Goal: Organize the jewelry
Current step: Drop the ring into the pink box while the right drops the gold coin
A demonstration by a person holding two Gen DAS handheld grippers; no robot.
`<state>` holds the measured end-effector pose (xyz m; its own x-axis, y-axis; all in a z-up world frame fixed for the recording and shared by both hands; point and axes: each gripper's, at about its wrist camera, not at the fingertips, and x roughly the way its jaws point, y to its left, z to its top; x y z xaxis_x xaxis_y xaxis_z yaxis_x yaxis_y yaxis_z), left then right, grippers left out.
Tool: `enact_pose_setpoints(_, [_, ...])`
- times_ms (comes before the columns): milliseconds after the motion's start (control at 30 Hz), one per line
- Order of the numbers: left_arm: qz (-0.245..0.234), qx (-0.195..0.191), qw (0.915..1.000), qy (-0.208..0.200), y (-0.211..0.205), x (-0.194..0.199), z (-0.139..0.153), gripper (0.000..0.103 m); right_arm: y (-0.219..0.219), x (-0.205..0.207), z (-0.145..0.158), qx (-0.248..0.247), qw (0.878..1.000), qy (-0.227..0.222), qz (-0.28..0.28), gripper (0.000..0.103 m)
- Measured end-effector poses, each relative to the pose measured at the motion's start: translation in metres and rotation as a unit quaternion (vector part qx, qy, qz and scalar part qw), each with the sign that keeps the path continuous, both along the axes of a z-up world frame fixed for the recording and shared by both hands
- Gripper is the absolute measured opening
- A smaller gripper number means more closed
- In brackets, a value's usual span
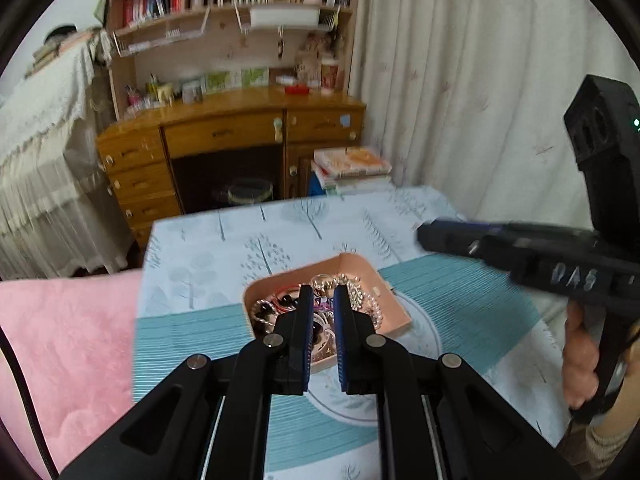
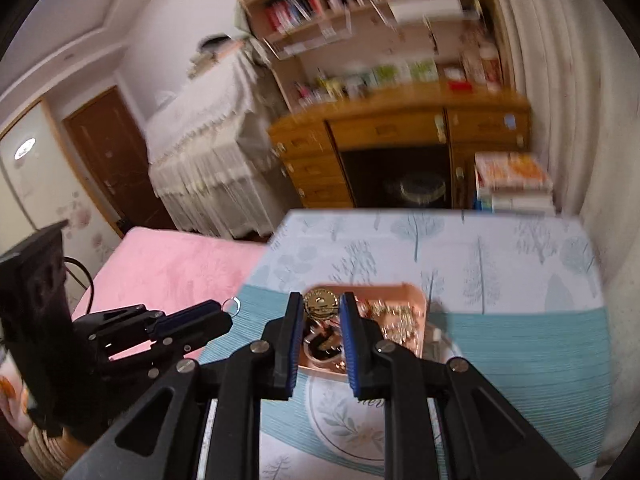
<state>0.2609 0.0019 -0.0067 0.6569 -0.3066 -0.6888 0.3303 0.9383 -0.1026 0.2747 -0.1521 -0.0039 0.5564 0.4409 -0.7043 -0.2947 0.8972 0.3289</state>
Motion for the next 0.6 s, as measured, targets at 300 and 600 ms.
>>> enact_pose_setpoints(300, [0.005,0.004,0.9944,0.105,-0.012,0.053,-0.078,0.01,-0.003,0.035,-0.093,0.021,0.993,0.118,-0.005,0.02])
enact_pose_setpoints(600, [0.029,0.001,0.9947,0.098,-0.005,0.048,-0.075,0.068,-0.009,0.024,-0.083,0.038,0.993,0.107,-0.008,0.021])
